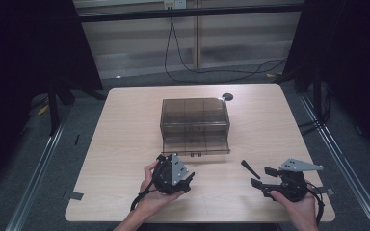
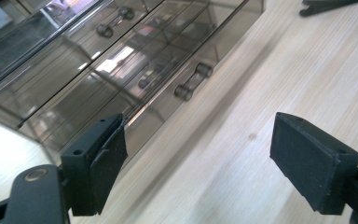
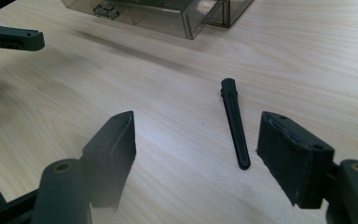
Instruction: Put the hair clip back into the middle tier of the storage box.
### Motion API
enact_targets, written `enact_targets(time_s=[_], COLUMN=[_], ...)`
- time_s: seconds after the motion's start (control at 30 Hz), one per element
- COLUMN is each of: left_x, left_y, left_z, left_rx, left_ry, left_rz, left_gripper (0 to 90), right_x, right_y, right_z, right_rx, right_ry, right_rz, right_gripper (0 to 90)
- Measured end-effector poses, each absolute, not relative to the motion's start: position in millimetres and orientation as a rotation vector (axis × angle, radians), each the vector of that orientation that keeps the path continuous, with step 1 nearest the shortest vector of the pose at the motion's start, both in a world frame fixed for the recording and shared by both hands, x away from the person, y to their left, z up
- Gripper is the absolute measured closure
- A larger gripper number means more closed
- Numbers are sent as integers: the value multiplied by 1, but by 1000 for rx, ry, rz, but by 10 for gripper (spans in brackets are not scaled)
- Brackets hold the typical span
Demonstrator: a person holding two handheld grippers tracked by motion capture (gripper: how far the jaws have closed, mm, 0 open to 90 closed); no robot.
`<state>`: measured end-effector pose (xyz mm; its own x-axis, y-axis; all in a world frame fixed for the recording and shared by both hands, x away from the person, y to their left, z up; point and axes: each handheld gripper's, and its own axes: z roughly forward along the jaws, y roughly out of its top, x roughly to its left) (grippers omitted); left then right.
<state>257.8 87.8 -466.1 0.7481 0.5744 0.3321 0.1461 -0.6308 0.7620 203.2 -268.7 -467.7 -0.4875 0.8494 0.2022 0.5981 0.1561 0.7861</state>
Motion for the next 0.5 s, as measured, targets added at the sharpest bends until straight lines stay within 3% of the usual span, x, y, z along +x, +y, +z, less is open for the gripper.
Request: enact_targets(time_s=[0.27,0.5], left_x=[260,257], left_y=[99,112], left_z=[-465,-463], left_rx=[2184,2131], left_ry=[603,664], left_rz=[636,556], left_gripper=[239,154], right_x=[203,213], right_y=[-270,-269], right_z=[-463,-460], right_rx=[1367,1344], right_ry=[2188,2258], right_rz=[1265,1231], right_gripper=[374,404])
